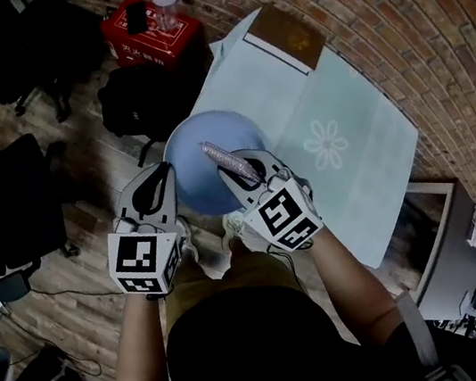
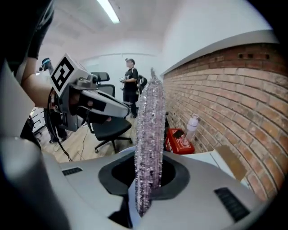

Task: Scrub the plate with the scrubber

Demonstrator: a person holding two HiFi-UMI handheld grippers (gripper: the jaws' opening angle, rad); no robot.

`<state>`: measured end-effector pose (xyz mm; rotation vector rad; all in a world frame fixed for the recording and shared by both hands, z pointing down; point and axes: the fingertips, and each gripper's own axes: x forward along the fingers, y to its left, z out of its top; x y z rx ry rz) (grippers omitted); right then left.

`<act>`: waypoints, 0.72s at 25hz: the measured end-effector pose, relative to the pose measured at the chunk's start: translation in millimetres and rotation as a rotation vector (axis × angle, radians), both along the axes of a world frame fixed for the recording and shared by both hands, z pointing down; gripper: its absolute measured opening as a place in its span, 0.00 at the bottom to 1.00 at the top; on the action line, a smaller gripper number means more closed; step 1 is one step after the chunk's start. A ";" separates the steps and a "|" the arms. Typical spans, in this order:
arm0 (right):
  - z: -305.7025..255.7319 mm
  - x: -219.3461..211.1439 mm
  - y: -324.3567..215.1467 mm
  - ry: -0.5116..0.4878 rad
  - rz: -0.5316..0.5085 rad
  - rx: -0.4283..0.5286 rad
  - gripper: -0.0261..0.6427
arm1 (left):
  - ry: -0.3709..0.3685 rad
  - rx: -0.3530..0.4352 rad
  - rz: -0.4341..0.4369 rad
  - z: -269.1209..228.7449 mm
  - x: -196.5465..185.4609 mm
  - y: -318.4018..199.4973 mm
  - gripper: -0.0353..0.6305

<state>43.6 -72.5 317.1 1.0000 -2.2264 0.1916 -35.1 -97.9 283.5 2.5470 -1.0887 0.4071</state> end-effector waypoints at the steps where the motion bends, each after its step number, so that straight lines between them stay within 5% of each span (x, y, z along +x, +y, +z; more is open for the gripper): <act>1: -12.4 1.1 0.4 -0.016 0.006 0.039 0.17 | 0.001 0.014 0.006 -8.0 3.5 -1.4 0.10; 18: -149.4 26.4 29.8 -0.172 0.108 0.513 0.17 | 0.004 0.279 0.057 -107.0 44.7 28.5 0.10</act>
